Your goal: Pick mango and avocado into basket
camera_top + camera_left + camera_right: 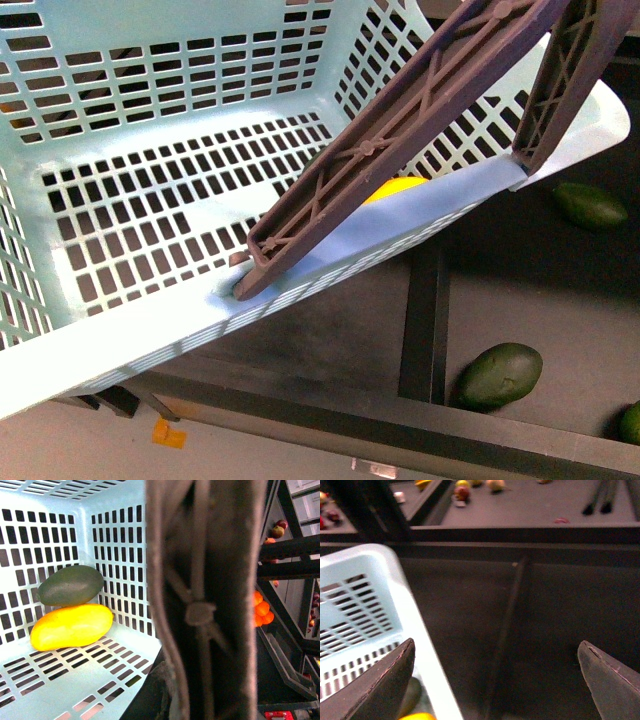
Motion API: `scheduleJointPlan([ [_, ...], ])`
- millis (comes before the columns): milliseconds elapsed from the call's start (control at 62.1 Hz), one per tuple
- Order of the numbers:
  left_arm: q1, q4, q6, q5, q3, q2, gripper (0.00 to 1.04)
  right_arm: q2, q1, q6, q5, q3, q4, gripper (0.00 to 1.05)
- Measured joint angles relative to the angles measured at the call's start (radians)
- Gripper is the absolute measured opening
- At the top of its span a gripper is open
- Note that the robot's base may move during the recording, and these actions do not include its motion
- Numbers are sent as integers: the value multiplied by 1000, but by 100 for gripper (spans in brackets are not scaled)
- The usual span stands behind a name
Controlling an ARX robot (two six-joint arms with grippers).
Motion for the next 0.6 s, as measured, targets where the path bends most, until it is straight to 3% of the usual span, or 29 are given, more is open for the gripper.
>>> scheduleJointPlan([
  [161, 0, 0, 0, -3, 0, 0, 4, -166, -69, 35, 151, -73, -138, 96],
  [451, 0, 0, 0, 0, 0, 0, 4, -188, -80, 50, 168, -77, -146, 96],
  [596, 0, 0, 0, 0, 0, 0, 4, -211, -100, -77, 169, -242, 237, 75],
])
